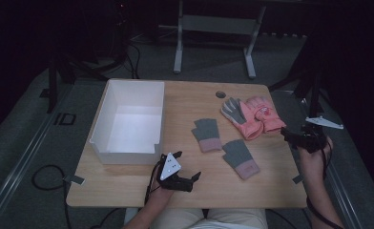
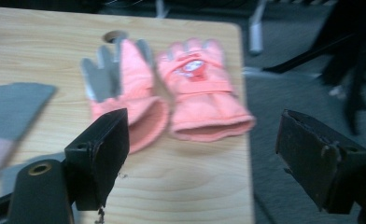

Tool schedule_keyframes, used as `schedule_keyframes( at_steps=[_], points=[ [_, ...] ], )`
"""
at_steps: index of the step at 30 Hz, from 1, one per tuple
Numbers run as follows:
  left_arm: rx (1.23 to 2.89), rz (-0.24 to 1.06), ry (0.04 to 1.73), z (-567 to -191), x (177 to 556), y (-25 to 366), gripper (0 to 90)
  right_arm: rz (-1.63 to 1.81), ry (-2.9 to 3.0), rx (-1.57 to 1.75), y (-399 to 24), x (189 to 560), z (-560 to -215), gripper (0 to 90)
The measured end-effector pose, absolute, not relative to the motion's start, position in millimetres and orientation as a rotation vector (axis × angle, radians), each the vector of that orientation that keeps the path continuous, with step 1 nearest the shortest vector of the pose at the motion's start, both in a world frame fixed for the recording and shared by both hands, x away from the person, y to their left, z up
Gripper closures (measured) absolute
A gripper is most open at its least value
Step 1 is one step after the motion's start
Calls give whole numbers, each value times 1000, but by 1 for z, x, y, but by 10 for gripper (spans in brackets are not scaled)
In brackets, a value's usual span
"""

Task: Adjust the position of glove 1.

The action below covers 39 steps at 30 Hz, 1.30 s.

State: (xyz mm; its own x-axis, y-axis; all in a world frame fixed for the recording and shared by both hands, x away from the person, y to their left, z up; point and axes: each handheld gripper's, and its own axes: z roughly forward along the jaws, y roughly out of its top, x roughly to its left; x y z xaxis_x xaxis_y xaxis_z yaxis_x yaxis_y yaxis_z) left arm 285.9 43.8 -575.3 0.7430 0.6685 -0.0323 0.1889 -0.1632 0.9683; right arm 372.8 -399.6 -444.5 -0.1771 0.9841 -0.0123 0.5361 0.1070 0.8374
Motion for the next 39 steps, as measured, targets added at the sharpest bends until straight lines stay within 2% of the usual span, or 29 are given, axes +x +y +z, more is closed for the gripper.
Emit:
schedule_keyframes(
  at_steps=[8,25,39],
  points=[
    [1718,482,682,-575,286,44,0,1031,1828,1452,-378,386,-433,111],
    [1718,481,686,-575,287,44,0,1061,2002,1308,-317,404,-437,136],
    [1726,478,681,-575,287,44,0,1139,2176,1109,-265,411,-443,258]
  ],
)
